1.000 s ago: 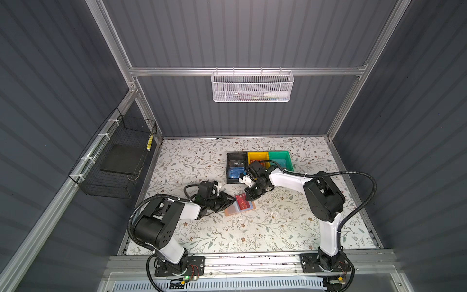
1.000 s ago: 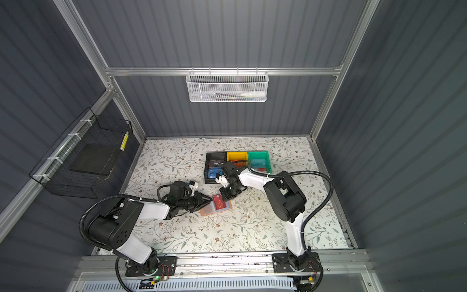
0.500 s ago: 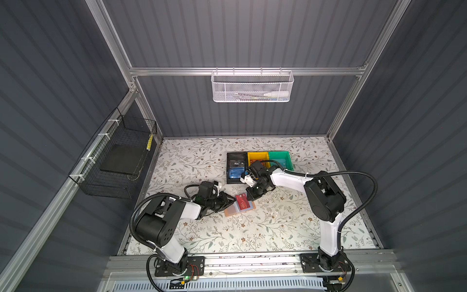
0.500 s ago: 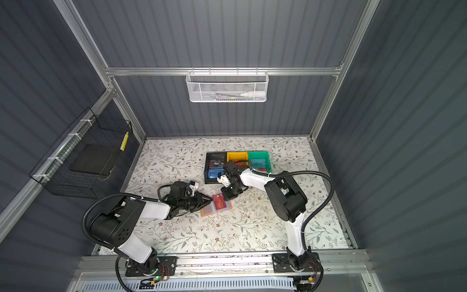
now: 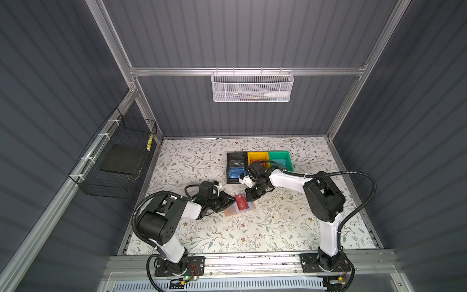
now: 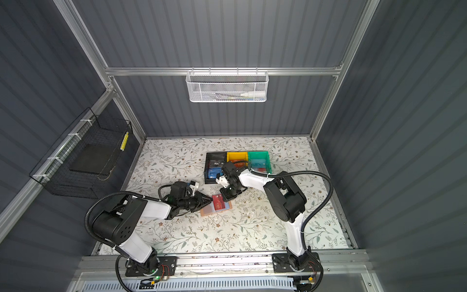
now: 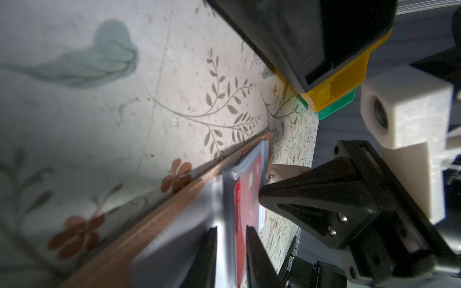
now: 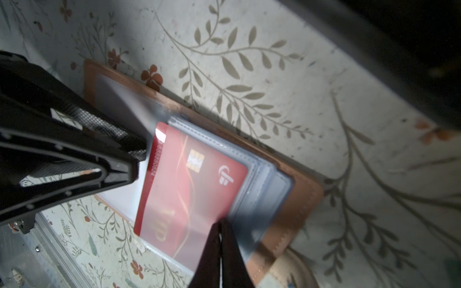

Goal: Take the credit cards out of the card holder
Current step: Take out the credit card from the card slot.

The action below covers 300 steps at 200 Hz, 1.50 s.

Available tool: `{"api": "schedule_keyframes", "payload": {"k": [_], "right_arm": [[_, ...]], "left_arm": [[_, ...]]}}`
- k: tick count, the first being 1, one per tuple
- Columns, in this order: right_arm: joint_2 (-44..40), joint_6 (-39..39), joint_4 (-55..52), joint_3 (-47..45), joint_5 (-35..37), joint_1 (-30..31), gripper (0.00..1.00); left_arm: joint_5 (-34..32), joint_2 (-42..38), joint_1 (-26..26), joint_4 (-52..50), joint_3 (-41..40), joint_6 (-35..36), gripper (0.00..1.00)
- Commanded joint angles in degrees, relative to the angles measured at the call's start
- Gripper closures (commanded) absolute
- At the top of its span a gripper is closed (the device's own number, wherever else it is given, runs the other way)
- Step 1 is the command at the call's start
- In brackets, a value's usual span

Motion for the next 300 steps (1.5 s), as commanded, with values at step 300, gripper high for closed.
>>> {"api": "schedule_keyframes", "payload": {"k": [300], "right_arm": [[2.8,0.2,-2.9,0.4,-1.1,0.5,0.93]], "left_arm": [[0.6,5.0,-1.8,2.8,0.7,-2.2,0.9]]}}
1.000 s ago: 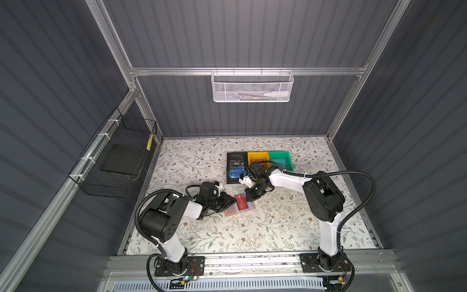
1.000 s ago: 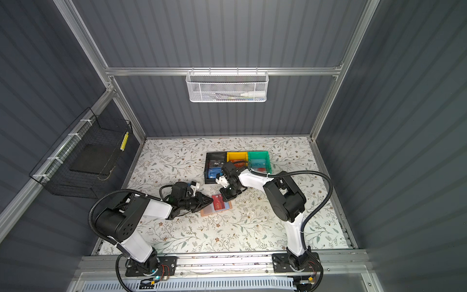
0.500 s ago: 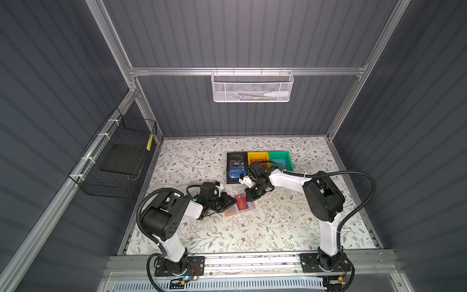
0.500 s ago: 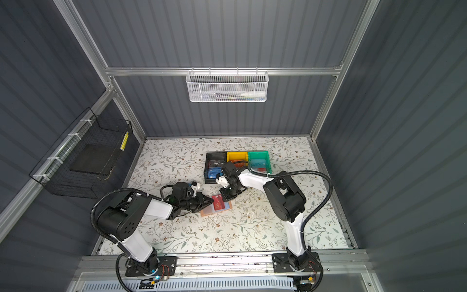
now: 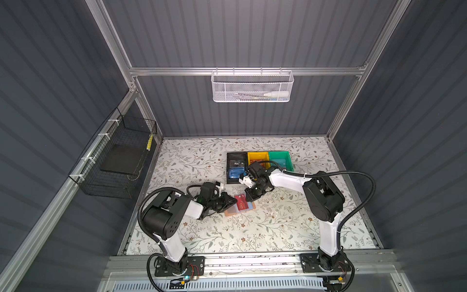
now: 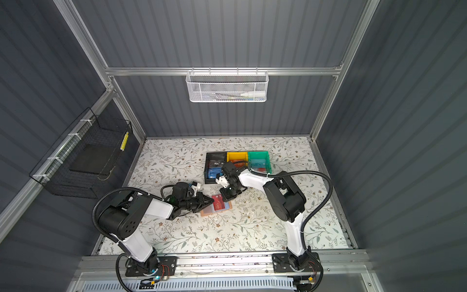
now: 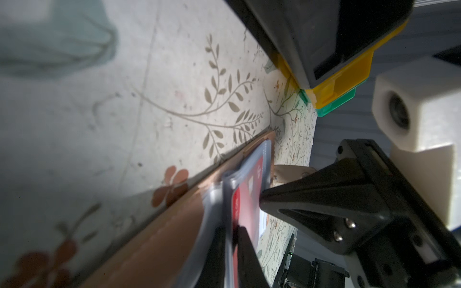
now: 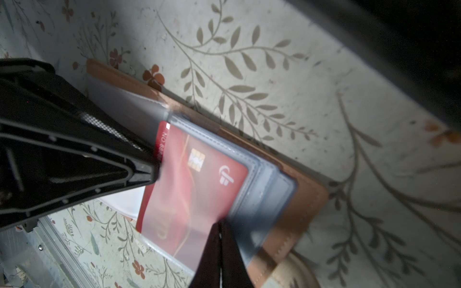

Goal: Take the credit cards out of the card holder
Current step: Take out the credit card from the card slot.

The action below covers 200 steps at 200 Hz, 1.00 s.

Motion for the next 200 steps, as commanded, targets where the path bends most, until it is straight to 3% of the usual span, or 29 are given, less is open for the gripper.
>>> {"api": "schedule_keyframes", "payload": {"k": [1,80,123,200], "right_arm": [[2.4,0.3,-2.8,0.2,-0.4,0.6,0.93],[2.7,0.0,-3.5,0.4,-0.3,0.5,0.93],[2.8,0.1,-3.4,0.1,-0.6,0.4,0.92],[2.8,0.5,-2.8,-0.8,-1.3,0.3,0.92]], "left_arm": [[-0.3,1.6,-0.9,-1.8,0.7,-0.6,0.9],[0.2,2.4,-1.0,-1.9,-0.1,-0.2,0.96],[-0.5,0.2,-0.6,-6.7,-1.4,2.7,0.97],[0.9,-4.6,4.4,-12.3,-4.0,5.2,0.97]]}}
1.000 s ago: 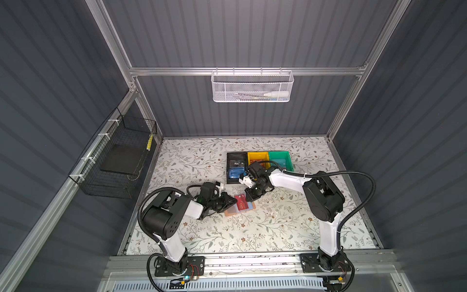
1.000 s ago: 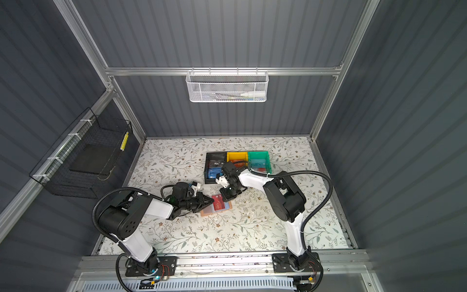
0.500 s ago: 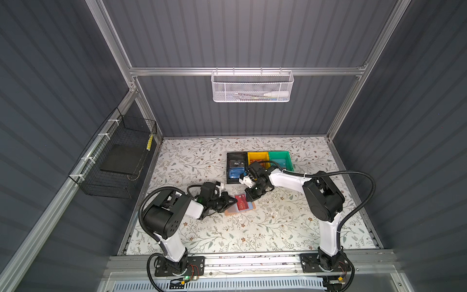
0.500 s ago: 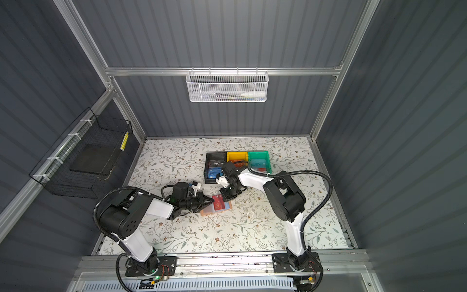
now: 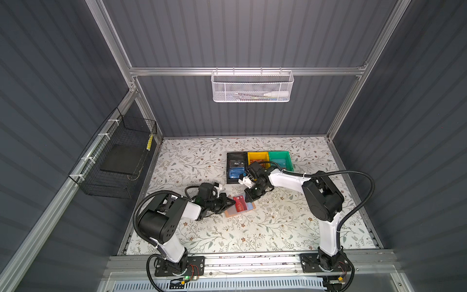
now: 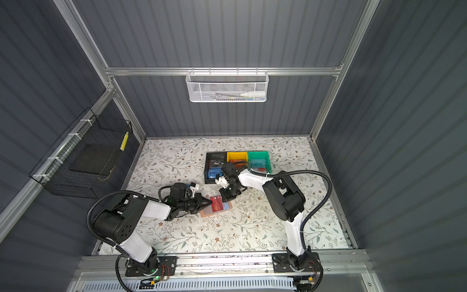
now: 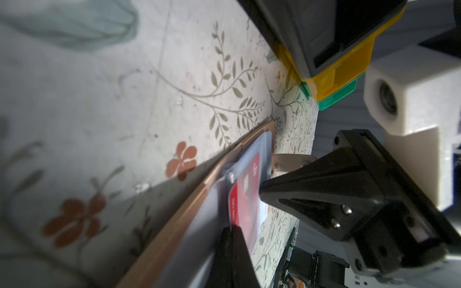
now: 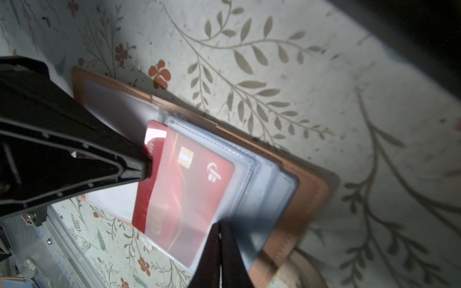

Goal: Take the credit cards out of the card holder
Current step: Take out the credit card from the card slot, then flip over the card slot in the card holder.

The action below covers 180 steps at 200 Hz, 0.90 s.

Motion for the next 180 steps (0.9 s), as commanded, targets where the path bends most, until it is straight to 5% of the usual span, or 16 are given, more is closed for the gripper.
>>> {"api": "schedule_keyframes", "payload": {"k": [1,119,180], "right_arm": [[2.1,0.4,-2.2,-1.2,0.2,0.3,0.92],[-0.5,0.0,-2.1,-2.1,3.1,0.2,0.91],[-5.3,-0.8,-2.7,-2.1,3.7,-0.1,0.9]], "left_arm": [[-0.7,-1.0,1.6,-8.2,-2.0,2.7,0.97],[-7.0,-13.9,3.9,-34.7,1.9,12.3,0.96],[-6.5,-11.3,4.1,-33.3,1.3,12.5,0.96]]}}
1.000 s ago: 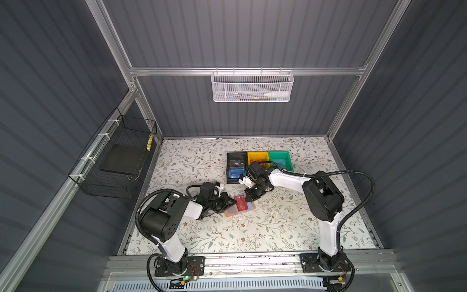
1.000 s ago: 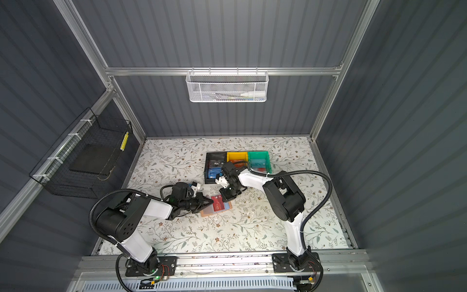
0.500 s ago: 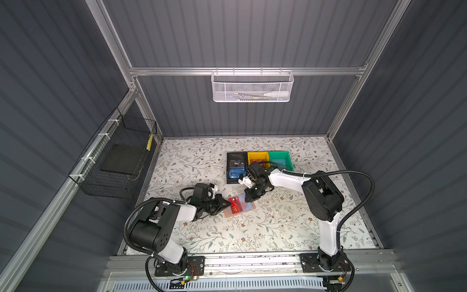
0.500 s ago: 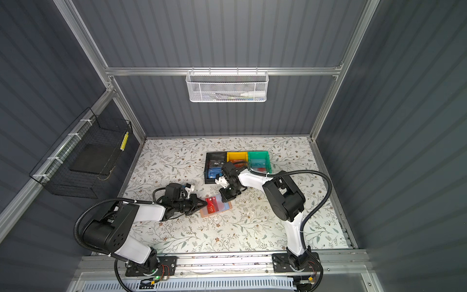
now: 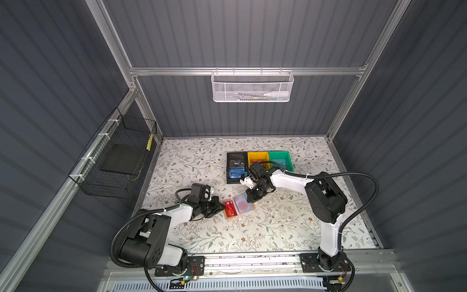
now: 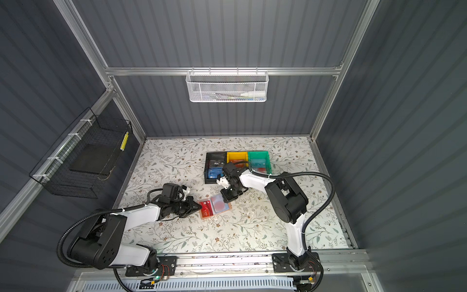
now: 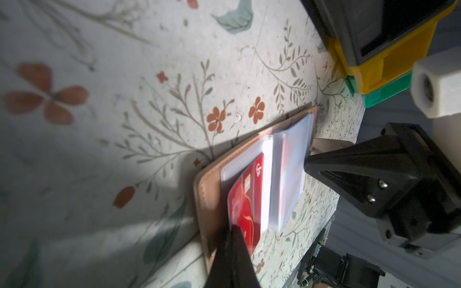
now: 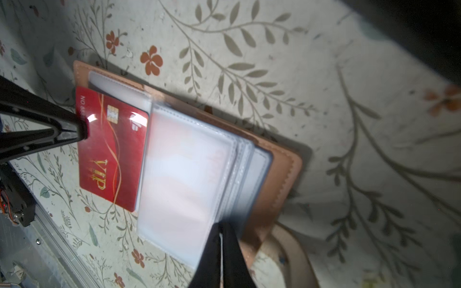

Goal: Take the credit cards out of the card holder
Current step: Flip over the card slot in the card holder.

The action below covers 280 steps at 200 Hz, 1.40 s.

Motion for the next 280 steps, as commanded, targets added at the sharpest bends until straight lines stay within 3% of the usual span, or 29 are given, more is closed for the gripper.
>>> {"api": "schedule_keyframes", "payload": {"k": [1,119,280], "right_arm": [[-2.0,-0.7,-2.2,0.1,0.8,-0.1,0.9],[3.6,-0.9,-2.9,2.1,0.1,1.2,0.91],[0.5,-2.6,-8.6,8.0,4.9,2.4,0.9]], "left_arm": [[-1.5,2.2,0.4,-3.9,-0.2,1.4,0.96],[-0.9,4.4,0.4,-1.6,-0.4,1.2,0.95],[-0.7,4.9,0.4,-1.7,-0.4,1.5,0.95]]}}
